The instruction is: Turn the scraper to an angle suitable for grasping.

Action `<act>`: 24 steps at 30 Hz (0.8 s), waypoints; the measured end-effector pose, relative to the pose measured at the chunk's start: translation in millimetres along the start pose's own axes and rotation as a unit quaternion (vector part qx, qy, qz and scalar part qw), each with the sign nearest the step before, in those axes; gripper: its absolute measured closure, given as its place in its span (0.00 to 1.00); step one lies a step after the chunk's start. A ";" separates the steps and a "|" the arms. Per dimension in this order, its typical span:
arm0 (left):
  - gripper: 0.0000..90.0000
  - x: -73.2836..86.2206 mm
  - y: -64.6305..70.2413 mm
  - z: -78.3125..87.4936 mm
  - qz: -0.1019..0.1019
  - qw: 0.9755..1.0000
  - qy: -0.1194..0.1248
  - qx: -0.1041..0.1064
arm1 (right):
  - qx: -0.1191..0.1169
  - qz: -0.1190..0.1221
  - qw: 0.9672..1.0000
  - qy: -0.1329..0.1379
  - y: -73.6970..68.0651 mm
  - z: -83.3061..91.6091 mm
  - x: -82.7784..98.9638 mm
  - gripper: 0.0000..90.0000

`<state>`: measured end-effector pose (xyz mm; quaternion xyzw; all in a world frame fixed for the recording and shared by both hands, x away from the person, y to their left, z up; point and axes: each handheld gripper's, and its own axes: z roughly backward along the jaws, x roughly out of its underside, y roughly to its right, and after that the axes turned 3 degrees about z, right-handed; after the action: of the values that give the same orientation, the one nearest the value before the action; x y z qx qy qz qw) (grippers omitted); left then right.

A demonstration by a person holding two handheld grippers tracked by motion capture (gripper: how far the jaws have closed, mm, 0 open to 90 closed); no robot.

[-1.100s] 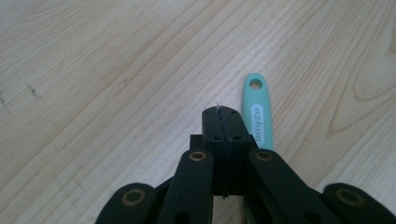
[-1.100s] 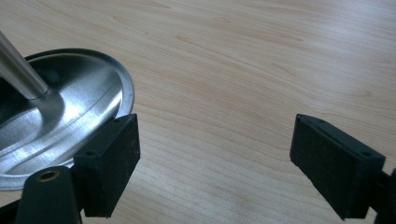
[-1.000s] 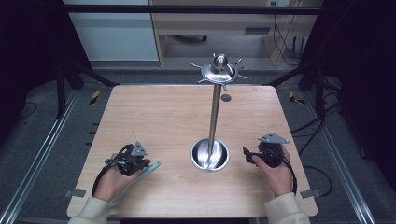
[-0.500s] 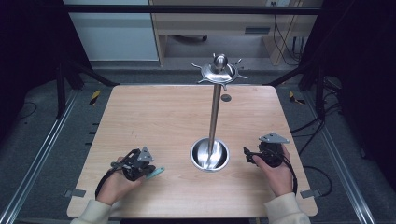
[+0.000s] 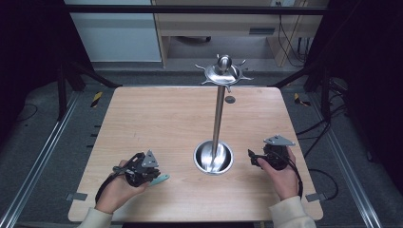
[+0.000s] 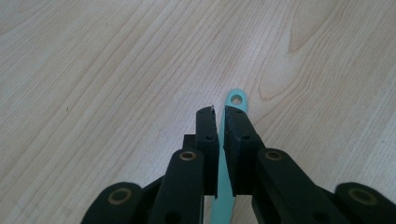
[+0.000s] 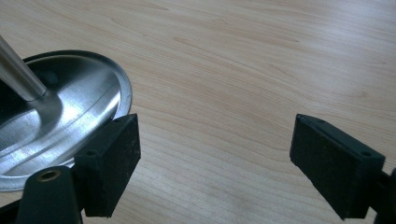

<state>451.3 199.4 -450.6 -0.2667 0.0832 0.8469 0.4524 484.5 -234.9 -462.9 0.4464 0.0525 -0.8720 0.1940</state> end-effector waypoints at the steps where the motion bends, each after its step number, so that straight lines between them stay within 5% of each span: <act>1: 0.92 0.0 0.0 0.0 0.000 1.000 0.000 0.000 | 0.000 0.000 1.000 0.000 0.0 0.0 0.0 0.18; 8: 0.83 -6.7 0.3 1.5 -0.003 1.000 -0.030 -0.005 | 0.000 -0.006 1.000 -0.002 0.5 -0.3 0.3 0.18; 14: 0.77 -16.4 -10.3 -2.6 -0.007 0.999 -0.051 0.016 | 0.001 -0.002 1.000 -0.003 -1.5 0.0 0.5 0.18; 24: 0.74 -16.5 -4.3 -14.7 -0.022 0.996 -0.080 0.041 | 0.001 0.000 1.000 -0.003 -1.3 -0.6 0.2 0.18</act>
<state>467.7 184.3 -453.9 -0.1806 0.0757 0.8514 0.4866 484.3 -233.6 -463.6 0.4438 0.0505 -0.8735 0.1936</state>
